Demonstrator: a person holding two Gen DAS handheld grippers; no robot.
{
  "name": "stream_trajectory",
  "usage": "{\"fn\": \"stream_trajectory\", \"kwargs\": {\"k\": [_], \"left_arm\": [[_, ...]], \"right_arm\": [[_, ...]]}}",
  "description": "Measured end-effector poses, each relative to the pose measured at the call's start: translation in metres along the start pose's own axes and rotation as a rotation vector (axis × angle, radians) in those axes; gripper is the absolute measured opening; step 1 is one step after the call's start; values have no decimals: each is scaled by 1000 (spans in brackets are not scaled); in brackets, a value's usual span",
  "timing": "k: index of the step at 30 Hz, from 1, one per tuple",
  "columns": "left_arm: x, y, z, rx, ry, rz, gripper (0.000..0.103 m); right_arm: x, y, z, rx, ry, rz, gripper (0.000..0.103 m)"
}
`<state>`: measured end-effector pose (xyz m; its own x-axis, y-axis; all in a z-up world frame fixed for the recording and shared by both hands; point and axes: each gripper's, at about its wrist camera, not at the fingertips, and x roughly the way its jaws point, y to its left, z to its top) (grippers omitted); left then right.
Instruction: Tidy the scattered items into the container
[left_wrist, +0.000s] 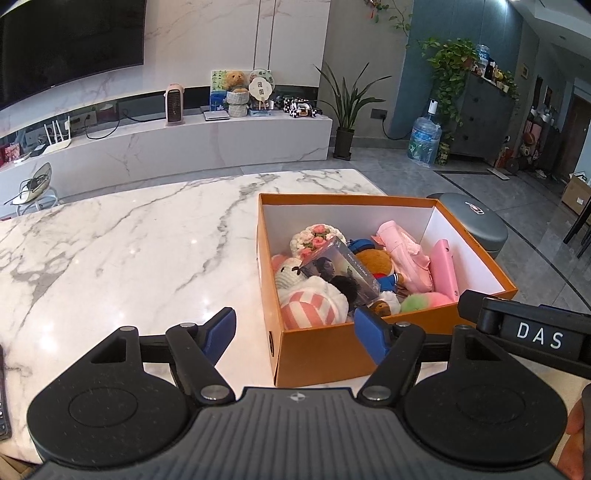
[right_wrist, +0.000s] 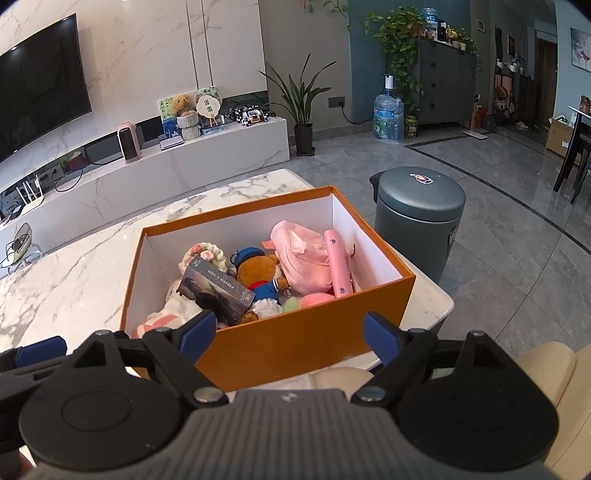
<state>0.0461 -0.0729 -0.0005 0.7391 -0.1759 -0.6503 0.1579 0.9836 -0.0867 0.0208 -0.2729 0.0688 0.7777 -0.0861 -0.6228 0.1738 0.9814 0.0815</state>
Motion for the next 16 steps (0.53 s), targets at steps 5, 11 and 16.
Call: {"fn": "stream_trajectory", "kwargs": {"k": [5, 11, 16], "left_arm": [[0, 0, -1, 7, -1, -1, 81], [0, 1, -1, 5, 0, -5, 81], [0, 2, -1, 3, -1, -6, 81]], "right_arm": [[0, 1, -1, 1, 3, -4, 88], [0, 1, -2, 1, 5, -5, 88], [0, 1, -2, 1, 5, -5, 88]]}}
